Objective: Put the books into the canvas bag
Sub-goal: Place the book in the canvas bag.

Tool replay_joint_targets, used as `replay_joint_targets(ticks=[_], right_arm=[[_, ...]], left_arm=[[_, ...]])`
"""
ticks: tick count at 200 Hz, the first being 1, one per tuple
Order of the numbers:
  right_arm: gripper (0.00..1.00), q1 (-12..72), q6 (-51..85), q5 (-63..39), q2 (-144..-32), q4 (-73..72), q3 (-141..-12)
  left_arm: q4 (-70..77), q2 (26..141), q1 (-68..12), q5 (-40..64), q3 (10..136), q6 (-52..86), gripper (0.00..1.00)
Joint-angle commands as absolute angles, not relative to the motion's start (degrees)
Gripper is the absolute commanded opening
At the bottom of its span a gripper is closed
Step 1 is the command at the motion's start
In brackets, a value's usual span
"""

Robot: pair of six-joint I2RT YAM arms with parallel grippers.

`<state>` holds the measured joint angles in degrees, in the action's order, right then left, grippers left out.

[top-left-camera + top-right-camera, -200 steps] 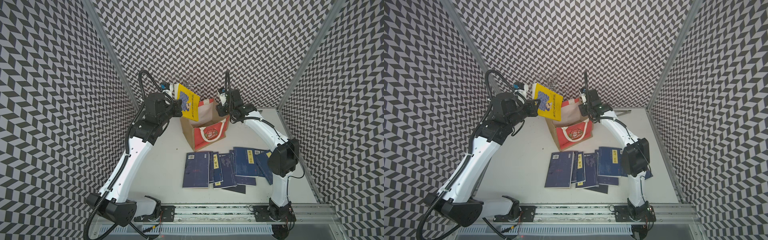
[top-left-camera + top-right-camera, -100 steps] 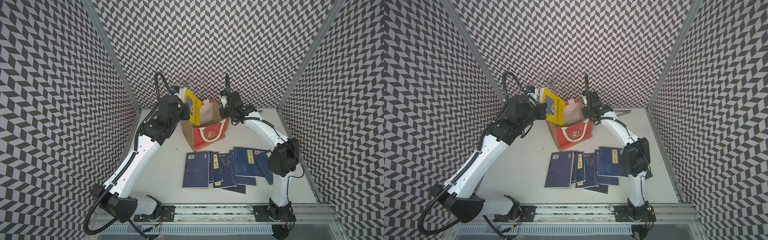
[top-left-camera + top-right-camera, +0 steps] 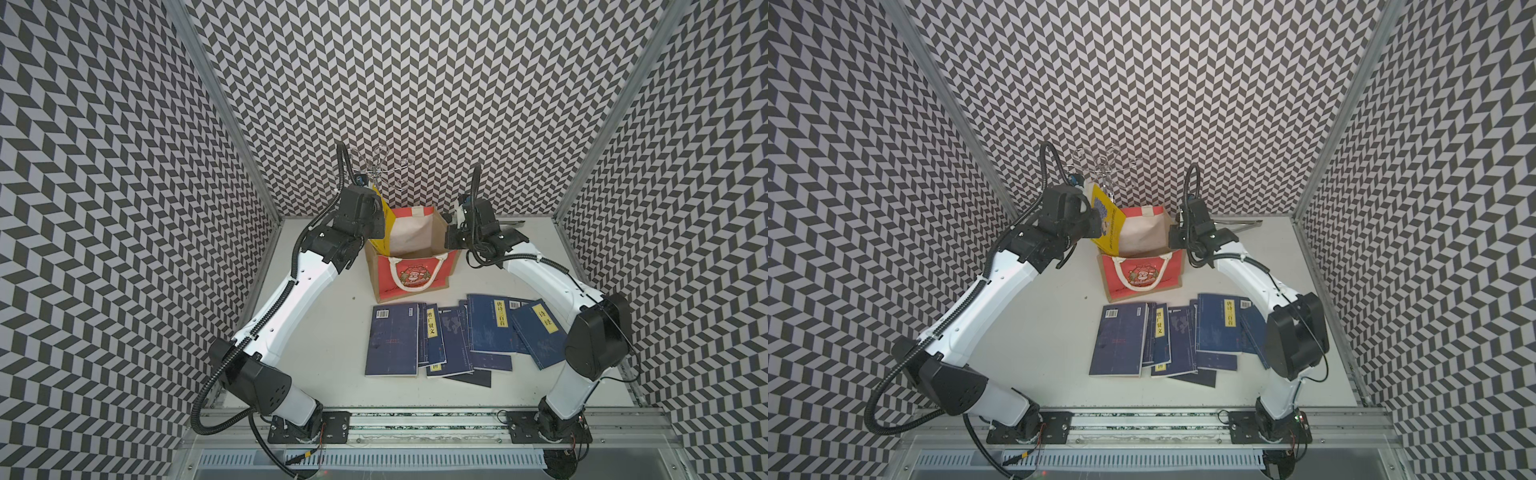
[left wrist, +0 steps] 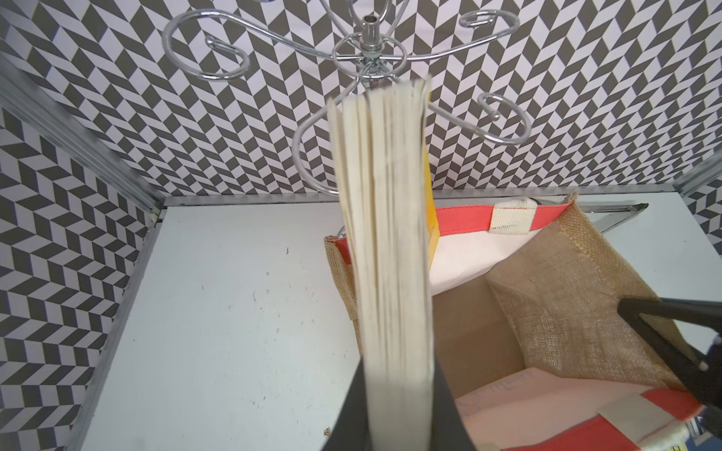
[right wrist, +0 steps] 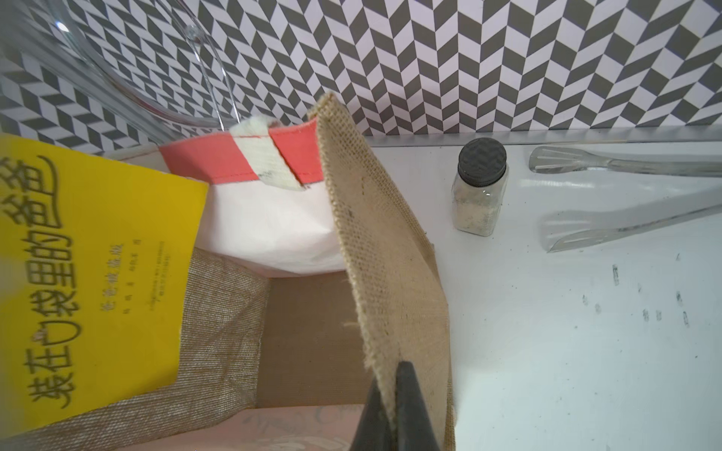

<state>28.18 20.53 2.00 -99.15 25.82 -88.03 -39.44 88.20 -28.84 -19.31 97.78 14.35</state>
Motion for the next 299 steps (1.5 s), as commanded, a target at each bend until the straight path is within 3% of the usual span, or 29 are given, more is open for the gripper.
replay_joint_targets(ticks=[1, 30, 82, 175, 229, 260, 299], right_arm=[[0.00, 32.5, 29.4, 7.7, -95.0, 19.6, -84.0], [0.00, 34.9, 36.0, 14.3, -92.1, 15.7, -78.5], [0.00, 35.1, 39.5, 17.3, -90.5, 11.2, -74.6], [0.00, 38.0, 37.3, 17.9, -88.7, 6.4, -72.5], [0.00, 40.9, 39.0, 22.2, -90.8, 9.6, -75.7], [0.00, 41.0, 39.1, 23.5, -92.1, 10.0, -76.9], [0.00, 41.0, 38.3, 24.9, -91.9, 8.4, -75.7]], left_arm=[[-40.3, 89.3, -30.0, -22.3, 102.2, 13.5, 0.00], [-45.1, 91.7, -33.3, -26.8, 107.1, 13.2, 0.00], [-51.4, 91.4, -35.3, -31.1, 107.5, 14.1, 0.00], [-48.1, 94.9, -33.9, -34.7, 103.6, 14.8, 0.00], [-43.2, 93.4, -34.2, -39.5, 94.1, 18.9, 0.00], [-39.3, 92.0, -33.5, -39.5, 88.9, 20.0, 0.00], [-38.4, 92.9, -28.7, -31.2, 88.5, 20.1, 0.00]])
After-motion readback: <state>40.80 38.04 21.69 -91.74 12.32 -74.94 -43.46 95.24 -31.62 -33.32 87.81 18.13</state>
